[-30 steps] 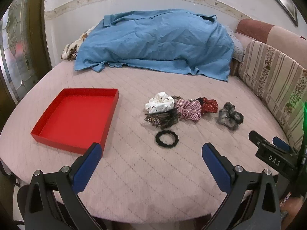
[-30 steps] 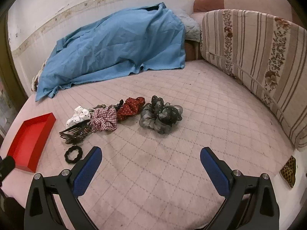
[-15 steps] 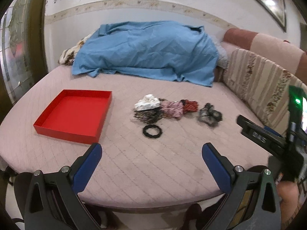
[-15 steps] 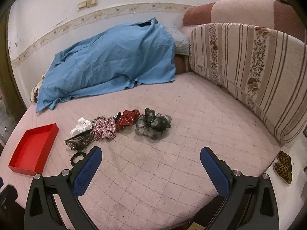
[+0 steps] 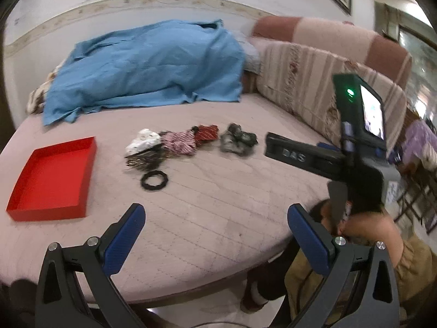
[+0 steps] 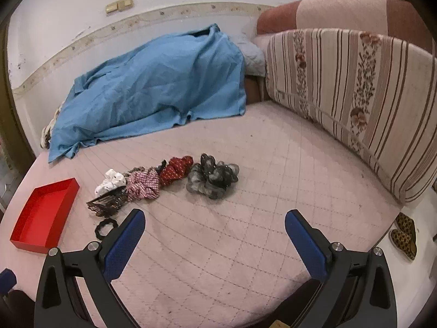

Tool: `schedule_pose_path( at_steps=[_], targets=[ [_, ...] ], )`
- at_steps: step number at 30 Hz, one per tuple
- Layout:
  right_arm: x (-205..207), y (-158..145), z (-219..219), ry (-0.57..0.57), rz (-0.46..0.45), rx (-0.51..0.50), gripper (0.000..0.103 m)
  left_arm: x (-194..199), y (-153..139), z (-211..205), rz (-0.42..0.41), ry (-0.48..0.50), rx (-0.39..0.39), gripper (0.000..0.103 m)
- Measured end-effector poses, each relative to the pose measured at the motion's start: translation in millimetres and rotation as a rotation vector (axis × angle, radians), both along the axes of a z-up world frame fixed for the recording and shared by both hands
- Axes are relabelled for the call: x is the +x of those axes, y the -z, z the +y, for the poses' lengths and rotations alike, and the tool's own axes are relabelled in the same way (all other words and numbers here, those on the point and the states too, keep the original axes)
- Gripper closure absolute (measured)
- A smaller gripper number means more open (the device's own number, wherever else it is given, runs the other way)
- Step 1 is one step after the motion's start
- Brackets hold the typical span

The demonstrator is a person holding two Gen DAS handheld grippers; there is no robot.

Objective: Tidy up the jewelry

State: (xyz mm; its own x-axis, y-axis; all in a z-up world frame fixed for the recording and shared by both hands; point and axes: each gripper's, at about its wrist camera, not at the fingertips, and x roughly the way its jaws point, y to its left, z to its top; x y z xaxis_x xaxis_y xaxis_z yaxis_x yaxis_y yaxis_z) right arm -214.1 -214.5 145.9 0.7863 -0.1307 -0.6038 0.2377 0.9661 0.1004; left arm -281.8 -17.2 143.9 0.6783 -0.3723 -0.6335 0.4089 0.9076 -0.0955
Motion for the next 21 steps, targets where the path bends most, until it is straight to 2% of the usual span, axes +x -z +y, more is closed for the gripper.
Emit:
schedule_pose_path(
  at_steps=[2,4,6,10,15,21],
  targets=[
    [5.3,6.5,-4.7,-0.002,0.012,0.014,0.0,6.8,6.9,-6.6,0.027,0.017,0.021,0.0],
    [10.0,12.8,-9.0,-0.002,0.02,0.025,0.0,14.7,10.2,-5.1,0.043,-0.011,0.053,0.0],
    [15.4,20.3,-14.3,-0.001,0.028,0.033,0.0,29.3,13.6,0.3,0.04,-0.085,0.093,0.0],
    [29.3,35.1,-25.8,-0.013,0.049,0.051,0.0,65.2,16.3,26.4,0.048,-0.226,0.116,0.0],
    [52.8,49.9,-38.5,-0.032,0.093,0.074,0.0,107.6,24.8,56.7,0.081,-0.339,0.167,0.0],
    [83.0,64.4,-44.7,-0.076,0.146,0.066,0.003,156.9,51.2,64.6,0.123,-0.371,0.208,0.0]
  ],
)
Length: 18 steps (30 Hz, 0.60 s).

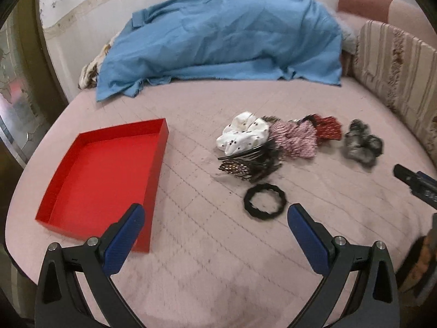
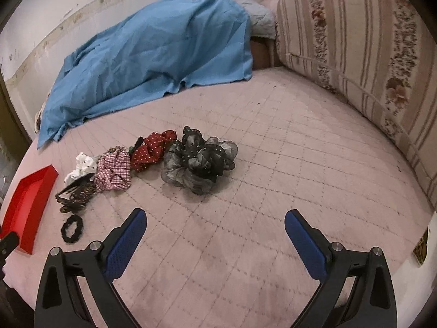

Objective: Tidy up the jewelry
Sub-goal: 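Grasp the black scrunchie ring with left tool while right grasps grey mesh scrunchie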

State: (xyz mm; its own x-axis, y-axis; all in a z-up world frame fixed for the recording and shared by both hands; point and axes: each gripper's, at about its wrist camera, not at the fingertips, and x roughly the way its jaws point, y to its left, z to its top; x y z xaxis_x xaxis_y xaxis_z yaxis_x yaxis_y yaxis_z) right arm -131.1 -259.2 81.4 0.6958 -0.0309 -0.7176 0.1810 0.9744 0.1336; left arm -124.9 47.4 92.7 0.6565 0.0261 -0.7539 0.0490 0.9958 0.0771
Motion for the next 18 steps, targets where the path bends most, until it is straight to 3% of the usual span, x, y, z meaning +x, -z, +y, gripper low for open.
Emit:
schedule_pose_path(
  at_steps=[5,8,11,18],
  targets=[
    [22.9,7.5,-4.1,-0.033,0.027,0.011,0.006,30.1,21.1,-7.0,0.064,0.037,-0.058,0.001],
    [39.2,10.9,-7.4,-0.038,0.034,0.011,0.008,43.3,32.1,-17.0,0.098,0.082,-0.067,0.015],
    [58.8,14.8,-13.6,-0.038,0.044,0.031,0.013,53.6,41.0,-23.9,0.116,0.106,-0.052,0.02],
    [98.4,26.1,-10.6,-0.056,0.071,0.039,0.016,69.6,58.0,-23.1,0.157,0.114,-0.083,0.02]
  ],
)
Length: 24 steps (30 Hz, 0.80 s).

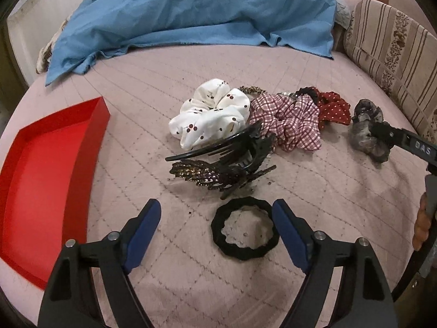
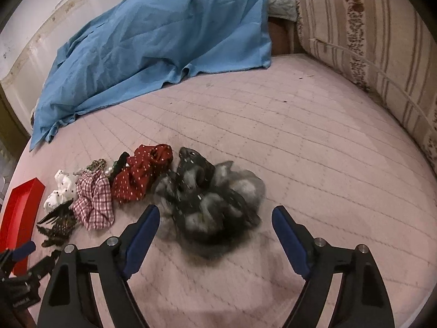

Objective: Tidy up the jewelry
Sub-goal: 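Grasp the black scrunchie ring with left tool while right grasps grey mesh scrunchie, then carry both scrunchies to the red tray and open both tools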

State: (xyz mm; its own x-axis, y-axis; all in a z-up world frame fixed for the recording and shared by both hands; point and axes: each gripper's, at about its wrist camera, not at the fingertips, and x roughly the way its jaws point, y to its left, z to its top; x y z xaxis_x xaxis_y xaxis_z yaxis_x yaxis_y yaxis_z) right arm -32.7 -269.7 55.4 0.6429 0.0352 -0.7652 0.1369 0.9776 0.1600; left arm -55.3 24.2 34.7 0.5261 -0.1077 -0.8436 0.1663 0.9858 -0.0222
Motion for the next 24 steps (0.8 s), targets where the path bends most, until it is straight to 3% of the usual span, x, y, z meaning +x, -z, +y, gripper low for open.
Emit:
schedule_pose_path(
  at_steps=[3,5,7,8,9,10,11,13,16,24],
  targets=[
    [10.7,4.6,5.7,-0.01,0.009,-0.013,0.019,3.9,7.0,3.2,0.027,-0.003,-0.024,0.021],
    [14.7,7.7,9.2,-0.013,0.014,-0.022,0.02,5.2,12.1,5.9,0.047,-0.005,-0.042,0.031],
    [16.0,9.7,11.4,-0.014,0.017,-0.027,0.024,4.6,13.5,5.6,0.044,-0.002,-0.038,0.034],
    [16.7,10.8,12.9,-0.015,0.02,-0.029,0.025,4.6,13.7,5.0,0.041,0.0,-0.034,0.048],
    [16.5,11.6,13.5,-0.016,0.021,-0.029,0.03,3.7,13.7,3.1,0.04,0.002,-0.015,0.068],
    [16.7,12.3,14.5,-0.02,0.021,-0.028,0.041,4.7,14.0,3.3,0.037,0.0,-0.002,0.076],
    [17.3,12.8,15.4,-0.027,0.024,-0.023,0.046,4.4,13.1,4.0,0.04,-0.002,-0.008,0.092],
    [17.7,13.8,17.0,-0.044,0.03,-0.006,0.064,4.8,10.5,7.6,0.057,-0.001,-0.043,0.094],
    [13.5,10.0,19.7,-0.059,0.024,0.017,0.073,0.1,6.9,13.8,0.068,-0.01,-0.078,0.094],
    [-13.9,-13.4,26.9,-0.085,-0.006,0.057,0.079,-29.8,-23.2,37.1,0.02,-0.04,-0.15,0.094]
  ],
)
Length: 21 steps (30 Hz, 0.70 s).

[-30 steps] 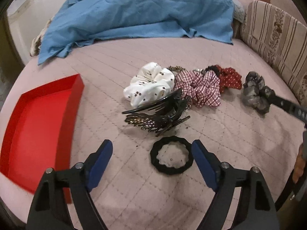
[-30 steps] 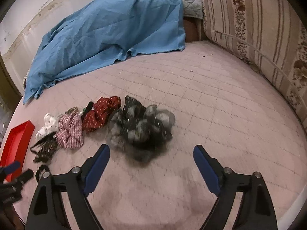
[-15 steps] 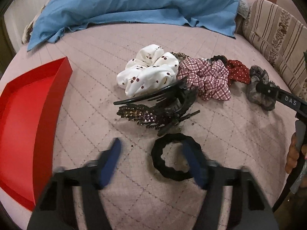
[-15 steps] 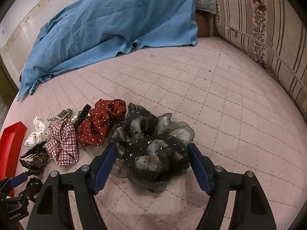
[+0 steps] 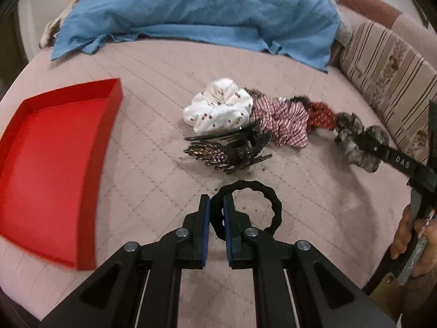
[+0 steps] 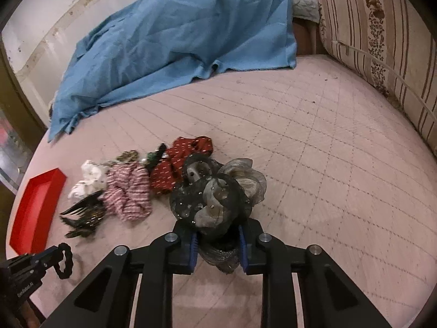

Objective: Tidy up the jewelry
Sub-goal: 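Carry both scrunchies to the red tray and open both tools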

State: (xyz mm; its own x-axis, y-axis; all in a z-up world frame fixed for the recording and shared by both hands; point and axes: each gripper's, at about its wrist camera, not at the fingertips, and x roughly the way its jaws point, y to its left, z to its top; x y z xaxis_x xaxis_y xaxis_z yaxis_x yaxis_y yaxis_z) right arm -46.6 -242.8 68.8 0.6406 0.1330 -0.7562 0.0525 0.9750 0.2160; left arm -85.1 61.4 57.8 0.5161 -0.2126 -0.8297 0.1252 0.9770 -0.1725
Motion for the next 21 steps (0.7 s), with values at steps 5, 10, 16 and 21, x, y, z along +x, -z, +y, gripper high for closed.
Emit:
schedule_pose_path(
  at_steps=[5,10,16,21],
  targets=[
    [-18.9,-21.8,12.8,-0.028,-0.028,0.029,0.079,-15.5,-23.4,24.4,-0.053,-0.048,-0.037,0.094],
    [-31.3,-48.0,41.9,-0.106,-0.063,0.032,0.079,-22.0,-40.0,61.9,-0.095,-0.124,-0.05,0.094],
    [-30.9,-71.1,101.0,-0.254,-0.078,0.049,0.079,-16.9,-48.4,124.8,-0.11,-0.242,-0.044,0.094],
    [-19.5,-79.2,162.9,-0.385,-0.062,0.079,0.078,-0.7,-52.2,172.7,-0.114,-0.307,-0.009,0.094]
  ],
)
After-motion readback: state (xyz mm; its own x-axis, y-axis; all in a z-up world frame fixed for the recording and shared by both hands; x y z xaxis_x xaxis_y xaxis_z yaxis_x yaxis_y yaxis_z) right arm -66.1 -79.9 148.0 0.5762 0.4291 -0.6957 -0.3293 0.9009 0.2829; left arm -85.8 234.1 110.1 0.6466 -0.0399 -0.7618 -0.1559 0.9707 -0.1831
